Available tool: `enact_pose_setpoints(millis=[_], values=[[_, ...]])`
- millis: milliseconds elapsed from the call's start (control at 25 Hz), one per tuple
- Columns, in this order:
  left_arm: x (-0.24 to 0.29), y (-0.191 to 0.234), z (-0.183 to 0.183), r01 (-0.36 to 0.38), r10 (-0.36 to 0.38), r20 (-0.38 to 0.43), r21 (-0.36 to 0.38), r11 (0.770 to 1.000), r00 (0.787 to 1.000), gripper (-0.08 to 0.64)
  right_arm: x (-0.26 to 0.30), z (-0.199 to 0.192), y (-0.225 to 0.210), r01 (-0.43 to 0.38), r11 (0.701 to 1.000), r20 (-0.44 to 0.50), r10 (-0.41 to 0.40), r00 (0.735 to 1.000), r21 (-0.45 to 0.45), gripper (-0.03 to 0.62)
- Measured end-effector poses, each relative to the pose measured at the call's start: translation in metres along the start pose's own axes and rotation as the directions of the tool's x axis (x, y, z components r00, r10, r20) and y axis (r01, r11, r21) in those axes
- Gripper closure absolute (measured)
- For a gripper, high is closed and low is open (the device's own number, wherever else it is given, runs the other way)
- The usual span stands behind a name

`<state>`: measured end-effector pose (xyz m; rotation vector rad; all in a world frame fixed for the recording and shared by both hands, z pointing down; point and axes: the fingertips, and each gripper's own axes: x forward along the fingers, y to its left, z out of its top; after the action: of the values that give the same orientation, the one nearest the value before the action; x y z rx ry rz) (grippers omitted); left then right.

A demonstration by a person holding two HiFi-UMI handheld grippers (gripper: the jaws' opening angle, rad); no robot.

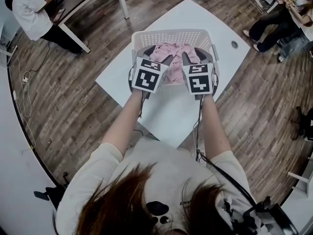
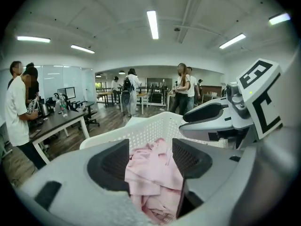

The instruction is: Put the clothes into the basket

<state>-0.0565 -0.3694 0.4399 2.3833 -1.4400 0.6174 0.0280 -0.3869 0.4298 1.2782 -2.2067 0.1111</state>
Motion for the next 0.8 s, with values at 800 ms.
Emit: enact_pose_setpoints(millis=[800], values=[[-0.071,-0.029,0.016,-0.128,0.099,0.326,0.068,0.989,0.940,0.551,-0.063,0.024,0.053,-0.025,0.990,0.287,-0.017,0.958,0.142,0.580]])
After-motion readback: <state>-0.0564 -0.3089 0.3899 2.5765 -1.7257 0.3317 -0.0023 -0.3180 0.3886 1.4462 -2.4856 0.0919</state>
